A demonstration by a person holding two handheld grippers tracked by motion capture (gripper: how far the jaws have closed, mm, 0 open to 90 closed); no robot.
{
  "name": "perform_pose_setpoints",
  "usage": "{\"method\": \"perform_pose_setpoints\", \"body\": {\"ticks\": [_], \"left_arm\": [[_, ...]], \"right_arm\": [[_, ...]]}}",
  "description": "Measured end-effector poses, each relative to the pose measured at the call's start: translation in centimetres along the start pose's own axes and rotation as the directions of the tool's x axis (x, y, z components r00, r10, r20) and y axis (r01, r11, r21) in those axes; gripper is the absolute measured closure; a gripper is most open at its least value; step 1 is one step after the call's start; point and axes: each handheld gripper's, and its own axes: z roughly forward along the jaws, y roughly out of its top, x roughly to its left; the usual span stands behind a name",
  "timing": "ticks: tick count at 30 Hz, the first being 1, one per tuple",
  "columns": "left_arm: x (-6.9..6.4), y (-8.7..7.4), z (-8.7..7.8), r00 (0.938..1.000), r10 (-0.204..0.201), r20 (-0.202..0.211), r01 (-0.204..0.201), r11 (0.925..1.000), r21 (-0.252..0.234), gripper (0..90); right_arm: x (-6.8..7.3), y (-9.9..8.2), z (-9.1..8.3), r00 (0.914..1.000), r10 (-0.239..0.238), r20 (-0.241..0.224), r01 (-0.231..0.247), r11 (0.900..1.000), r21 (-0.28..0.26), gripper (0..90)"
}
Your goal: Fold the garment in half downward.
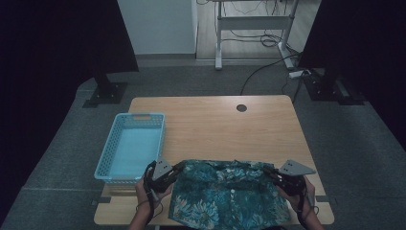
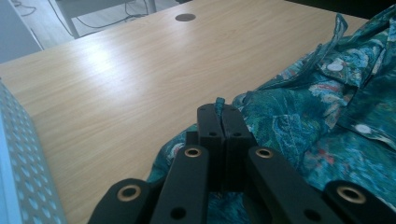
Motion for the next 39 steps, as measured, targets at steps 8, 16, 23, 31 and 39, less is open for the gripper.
{"method": "perform_pose_setpoints", "body": {"ticks": [8, 16, 23, 31, 39], "left_arm": [[-2.0, -1.8, -0.7, 0.9986, -0.002, 0.053, 0.000, 0.9997, 0.025, 88.3], [-3.1, -4.9, 0.1, 0.9961, -0.036, 0.080, 0.026, 0.9921, 0.123, 88.1], [-3.6, -6.3, 0.5, 0.9949, -0.045, 0.091, 0.028, 0.9833, 0.180, 87.7], [-3.3, -6.0, 2.2, 0.9952, -0.067, 0.070, 0.050, 0.9738, 0.222, 86.6], [-2.1, -5.0, 4.5, 0.9954, -0.081, 0.051, 0.068, 0.9740, 0.216, 86.3]], "right_arm": [[1.9, -1.8, -0.6, 0.9987, 0.010, -0.049, -0.008, 0.9995, 0.029, 85.8], [2.5, -5.0, 0.3, 0.9952, 0.046, -0.087, -0.033, 0.9890, 0.144, 85.6], [2.2, -6.5, 0.8, 0.9900, 0.096, -0.103, -0.071, 0.9721, 0.224, 85.3], [1.1, -6.1, 1.8, 0.9934, 0.087, -0.075, -0.067, 0.9699, 0.234, 85.1], [-1.7, -5.5, 3.6, 0.9895, 0.134, -0.055, -0.119, 0.9696, 0.214, 85.0]]}}
